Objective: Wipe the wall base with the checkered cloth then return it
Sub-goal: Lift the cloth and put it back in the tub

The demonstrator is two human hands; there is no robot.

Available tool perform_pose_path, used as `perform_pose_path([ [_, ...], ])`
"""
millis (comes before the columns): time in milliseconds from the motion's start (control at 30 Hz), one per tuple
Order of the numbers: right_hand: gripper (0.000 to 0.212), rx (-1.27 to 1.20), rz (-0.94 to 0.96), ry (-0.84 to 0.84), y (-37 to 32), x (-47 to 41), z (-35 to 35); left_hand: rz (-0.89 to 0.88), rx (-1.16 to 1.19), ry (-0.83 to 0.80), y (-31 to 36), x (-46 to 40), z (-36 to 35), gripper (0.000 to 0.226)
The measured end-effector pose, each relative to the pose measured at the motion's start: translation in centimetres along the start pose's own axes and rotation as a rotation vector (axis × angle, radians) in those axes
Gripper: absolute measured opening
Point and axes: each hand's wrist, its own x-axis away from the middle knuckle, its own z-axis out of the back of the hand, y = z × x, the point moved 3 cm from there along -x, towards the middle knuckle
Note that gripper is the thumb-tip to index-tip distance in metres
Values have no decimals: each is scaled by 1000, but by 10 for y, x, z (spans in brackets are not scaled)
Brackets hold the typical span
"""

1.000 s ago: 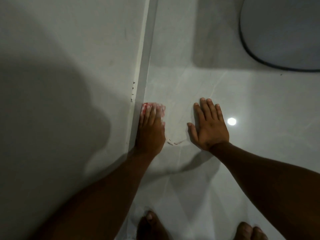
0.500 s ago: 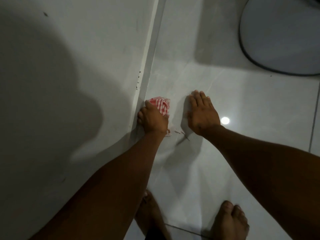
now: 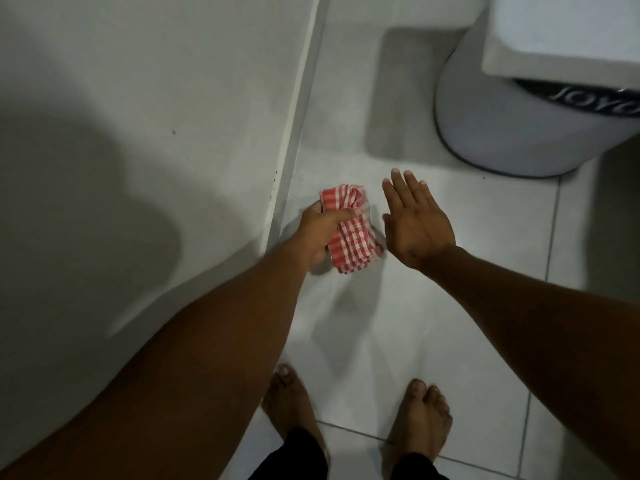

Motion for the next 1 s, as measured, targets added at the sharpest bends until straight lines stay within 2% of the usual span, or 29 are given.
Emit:
perform_pose_path([
  [100,63,-13,-15,28,3,18,64,-14,42,-88,49,44,-24,42],
  [200,63,-14,-29,77,16,30,133,-57,-1,-114,107,87,-51,52],
  [267,66,-1,-57,106,35,36,181,-76,-32,-113,146,108,-74,52],
  [333,79,0,-79,133,58,36,222,-97,-51,-114,181,122,-97,49],
  [467,72,118,-162,146,110,24,268,-170,-90,-123,237,124,-142,46],
  [567,93,126,-208,149,135,15,282,-248,-120,-126,271,109,-177,51],
  [700,73,173,-219,150,165,6,275,-311,-164,-74,302,73,-216,48],
  [867,69,175,-215,162,194,4,250,-307,-225,-16,312,28,-240,45],
  [933,68,149,-220,178,201,4,240,-319,-253,4,308,15,-242,35],
  [1000,68,154,-230,190,204,5,230,-374,-482,47,302,5,-244,38],
])
